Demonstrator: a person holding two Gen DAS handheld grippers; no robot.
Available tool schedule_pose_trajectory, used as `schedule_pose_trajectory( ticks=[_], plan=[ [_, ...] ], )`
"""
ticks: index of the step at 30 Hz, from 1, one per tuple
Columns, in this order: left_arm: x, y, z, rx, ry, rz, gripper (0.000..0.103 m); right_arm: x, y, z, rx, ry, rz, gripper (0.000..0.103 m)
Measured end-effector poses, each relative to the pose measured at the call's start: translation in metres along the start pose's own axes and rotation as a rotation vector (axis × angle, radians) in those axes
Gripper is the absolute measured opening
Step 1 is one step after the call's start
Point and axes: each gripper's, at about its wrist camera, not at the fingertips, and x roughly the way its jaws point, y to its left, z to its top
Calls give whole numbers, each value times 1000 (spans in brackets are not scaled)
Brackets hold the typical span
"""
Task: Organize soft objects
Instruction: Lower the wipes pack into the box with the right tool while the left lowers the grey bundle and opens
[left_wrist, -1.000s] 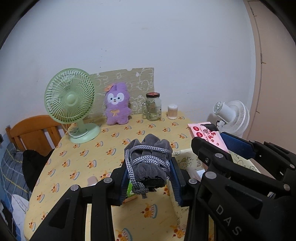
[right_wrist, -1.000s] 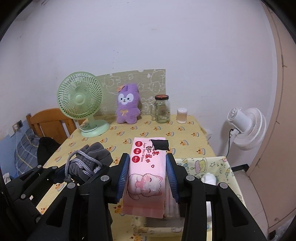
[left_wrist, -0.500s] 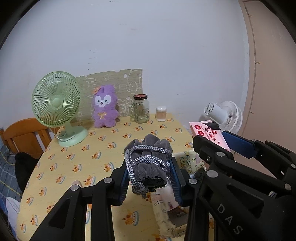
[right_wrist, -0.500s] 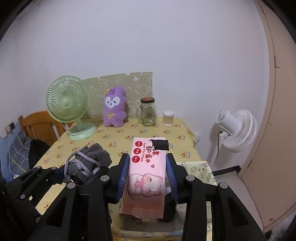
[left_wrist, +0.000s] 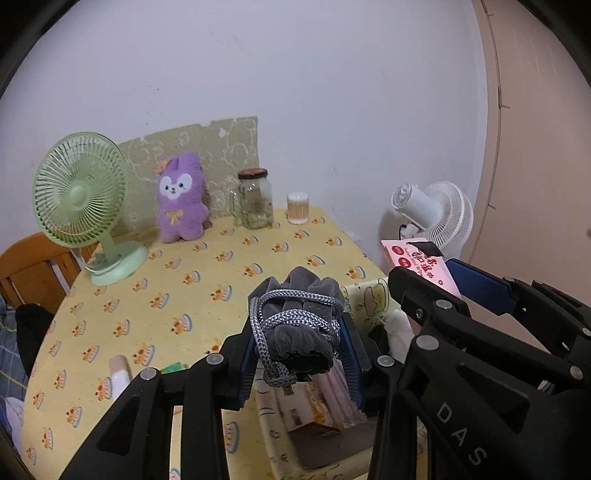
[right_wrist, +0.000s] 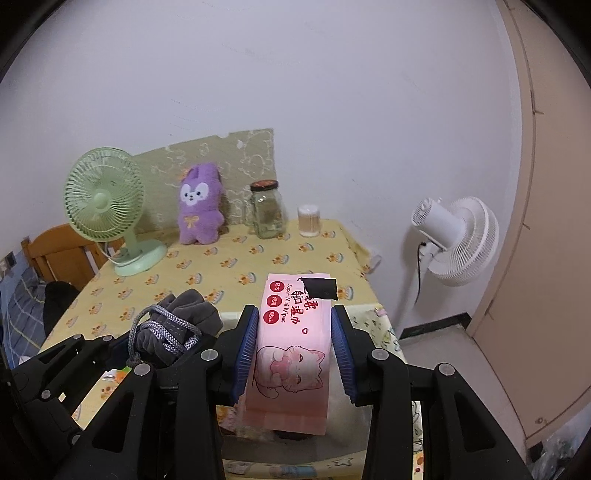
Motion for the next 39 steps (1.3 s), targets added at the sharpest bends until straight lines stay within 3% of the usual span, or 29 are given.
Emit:
schedule_pose_trajectory(
  ticks=[12, 19, 24, 29, 32, 39],
  plan=[
    [26, -22, -10, 40, 75, -16, 44, 19, -25, -17, 46, 62, -28, 43],
    [40, -29, -14, 73, 122, -2, 66, 32, -33, -26, 71, 103, -30, 43],
    [43, -30, -16, 75, 133, -8, 71, 39, -35, -28, 84, 120, -20, 45],
    [42, -33, -17, 78, 132, -33, 79, 42, -36, -30, 105, 130, -26, 75],
    [40, -33, -16, 79, 126, -33, 80, 40, -36, -30, 116, 139, -39, 83],
    [27, -31, -13, 73, 96, -28, 82, 27, -30, -27, 107, 112, -68, 88]
  ],
)
